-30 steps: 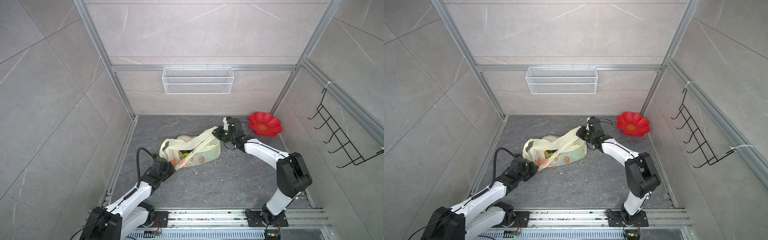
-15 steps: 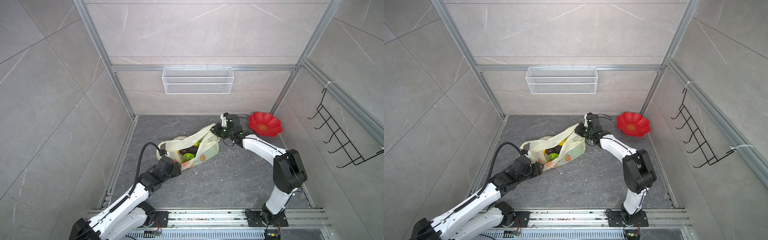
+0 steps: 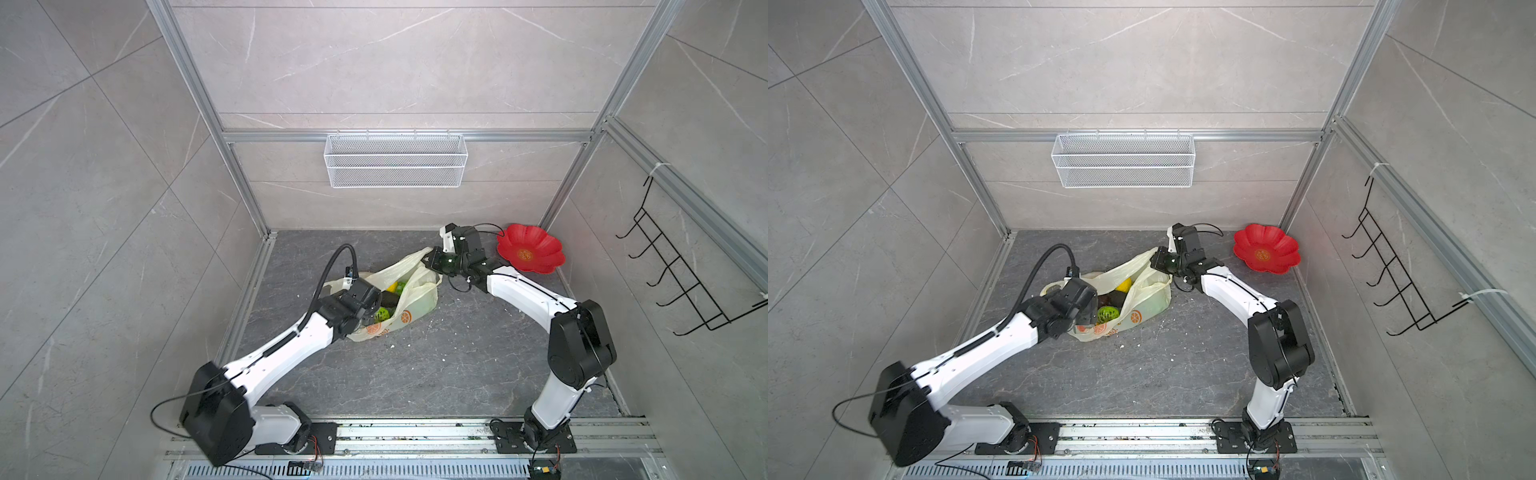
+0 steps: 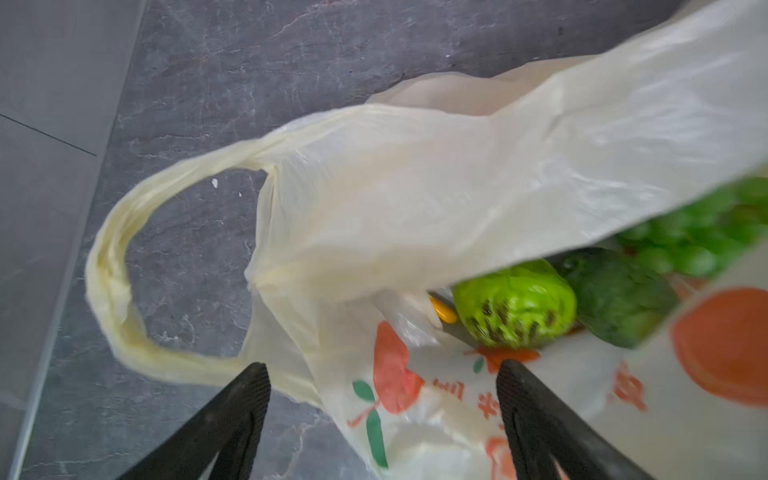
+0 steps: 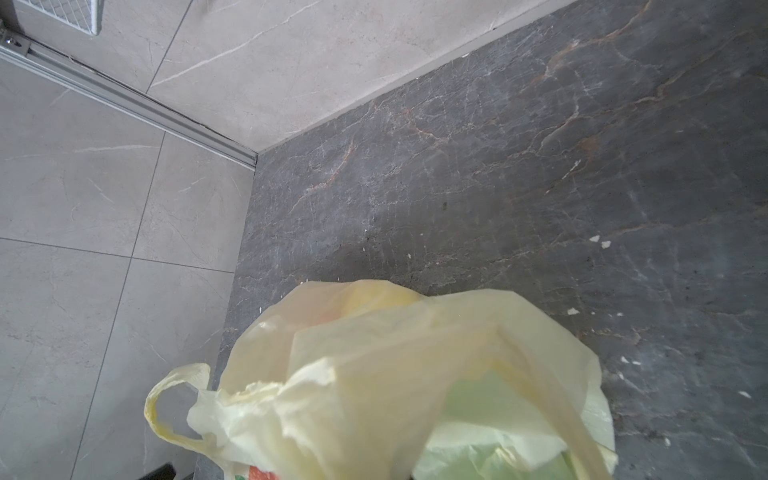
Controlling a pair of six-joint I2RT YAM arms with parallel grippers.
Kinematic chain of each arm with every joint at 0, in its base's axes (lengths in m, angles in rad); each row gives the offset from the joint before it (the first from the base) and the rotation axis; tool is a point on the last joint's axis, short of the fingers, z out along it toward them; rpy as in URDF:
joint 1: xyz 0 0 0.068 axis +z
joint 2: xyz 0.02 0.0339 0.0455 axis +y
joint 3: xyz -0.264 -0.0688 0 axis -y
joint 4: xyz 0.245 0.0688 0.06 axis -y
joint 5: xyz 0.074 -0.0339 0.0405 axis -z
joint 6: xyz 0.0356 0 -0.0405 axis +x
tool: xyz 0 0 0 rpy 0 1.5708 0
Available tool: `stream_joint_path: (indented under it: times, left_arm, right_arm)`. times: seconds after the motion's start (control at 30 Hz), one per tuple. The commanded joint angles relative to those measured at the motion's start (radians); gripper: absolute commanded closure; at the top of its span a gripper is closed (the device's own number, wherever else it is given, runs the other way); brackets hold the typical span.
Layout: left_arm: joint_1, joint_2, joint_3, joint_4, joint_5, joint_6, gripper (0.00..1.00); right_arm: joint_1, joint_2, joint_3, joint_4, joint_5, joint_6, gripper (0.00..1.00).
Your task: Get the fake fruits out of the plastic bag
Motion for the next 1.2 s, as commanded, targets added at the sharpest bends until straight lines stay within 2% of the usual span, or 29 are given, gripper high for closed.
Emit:
stream_joint_path:
  times: [0.0,0.1,0.13,0.23,0.33,0.37,0.4,0.5,0.6,0.67,0.73,0.77,0.87,0.97,1.07,1.17]
  left_arm:
    - [0.092,0.105,0.065,0.054,-0.049,0.102,0.12]
    - [0.147,0.218,0.130,0.091,0.009,0.142,0.16]
    - [0.179,0.249,0.147,0.099,0.040,0.134,0.22]
    - [0.285,0.296,0.177,0.139,0.153,0.084,0.50]
    - [0.443,0.293,0.153,0.215,0.397,0.004,0.87]
    - [0.488,0.287,0.136,0.250,0.485,-0.022,0.95]
    - [0.515,0.285,0.124,0.271,0.532,-0.038,0.99]
    - [0.533,0.277,0.102,0.302,0.615,-0.061,1.00]
    - [0.531,0.255,0.056,0.349,0.700,-0.100,1.00]
    - [0.508,0.231,0.034,0.353,0.712,-0.115,1.00]
    - [0.479,0.199,0.009,0.347,0.699,-0.126,1.00]
    - [0.471,0.179,-0.008,0.350,0.699,-0.143,1.00]
    - [0.447,0.136,-0.047,0.368,0.706,-0.164,1.00]
    - [0.432,0.102,-0.076,0.391,0.718,-0.190,1.00]
    - [0.429,0.089,-0.087,0.412,0.731,-0.209,1.00]
    - [0.429,0.087,-0.100,0.442,0.765,-0.224,1.00]
  right_arm:
    - [-0.004,-0.052,0.013,-0.027,0.007,-0.051,0.99]
    - [-0.006,-0.056,0.017,-0.042,0.016,-0.068,0.99]
    - [-0.008,-0.054,0.021,-0.048,0.017,-0.080,0.99]
    - [-0.015,-0.042,0.032,-0.055,0.018,-0.125,0.99]
    - [-0.023,0.001,0.064,-0.056,-0.008,-0.197,0.99]
    - [-0.023,0.029,0.089,-0.060,-0.028,-0.229,0.99]
    - [-0.023,0.056,0.118,-0.069,-0.041,-0.249,0.98]
    - [-0.023,0.145,0.228,-0.123,-0.056,-0.289,0.94]
    - [-0.019,0.163,0.296,-0.194,-0.026,-0.291,0.62]
    - [-0.011,0.123,0.293,-0.236,0.034,-0.272,0.43]
    - [0.006,0.065,0.269,-0.279,0.118,-0.265,0.32]
    - [0.026,0.028,0.256,-0.318,0.202,-0.260,0.27]
    - [0.141,-0.062,0.204,-0.383,0.448,-0.262,0.20]
    - [0.274,-0.076,0.184,-0.449,0.657,-0.173,0.17]
    - [0.344,-0.021,0.188,-0.460,0.695,-0.084,0.16]
    - [0.363,0.079,0.251,-0.433,0.640,-0.064,0.15]
